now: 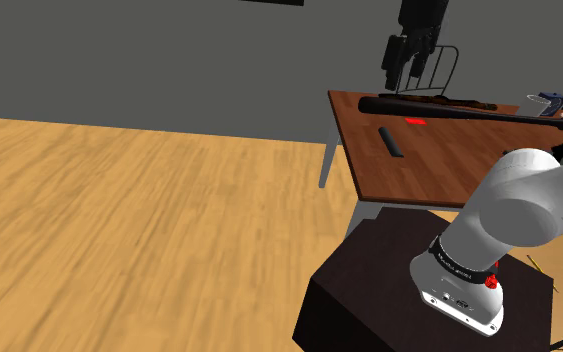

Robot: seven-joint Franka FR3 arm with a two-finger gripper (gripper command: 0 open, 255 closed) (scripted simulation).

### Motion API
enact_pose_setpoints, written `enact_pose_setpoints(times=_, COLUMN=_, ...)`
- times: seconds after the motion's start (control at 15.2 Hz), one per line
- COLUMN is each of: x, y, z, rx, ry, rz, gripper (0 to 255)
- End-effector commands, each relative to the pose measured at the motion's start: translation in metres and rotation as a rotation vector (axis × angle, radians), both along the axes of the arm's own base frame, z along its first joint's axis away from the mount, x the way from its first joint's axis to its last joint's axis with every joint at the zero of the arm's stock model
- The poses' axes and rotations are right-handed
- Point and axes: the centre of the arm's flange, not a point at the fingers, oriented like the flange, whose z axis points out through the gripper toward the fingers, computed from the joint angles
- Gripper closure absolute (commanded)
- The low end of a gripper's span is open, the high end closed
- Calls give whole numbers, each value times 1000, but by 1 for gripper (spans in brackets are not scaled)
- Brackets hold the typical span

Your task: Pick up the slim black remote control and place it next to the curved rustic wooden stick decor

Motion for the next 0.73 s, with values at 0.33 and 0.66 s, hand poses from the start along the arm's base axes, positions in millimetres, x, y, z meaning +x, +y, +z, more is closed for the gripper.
enact_pose_setpoints(times=0.33, x=27, y=-56, z=-37, rx=37, ry=12, rz=-119, gripper=0)
enact_pose_setpoints(times=0.66, x=47, y=-114, z=-76, rx=74, ry=25, rz=-238, gripper=0)
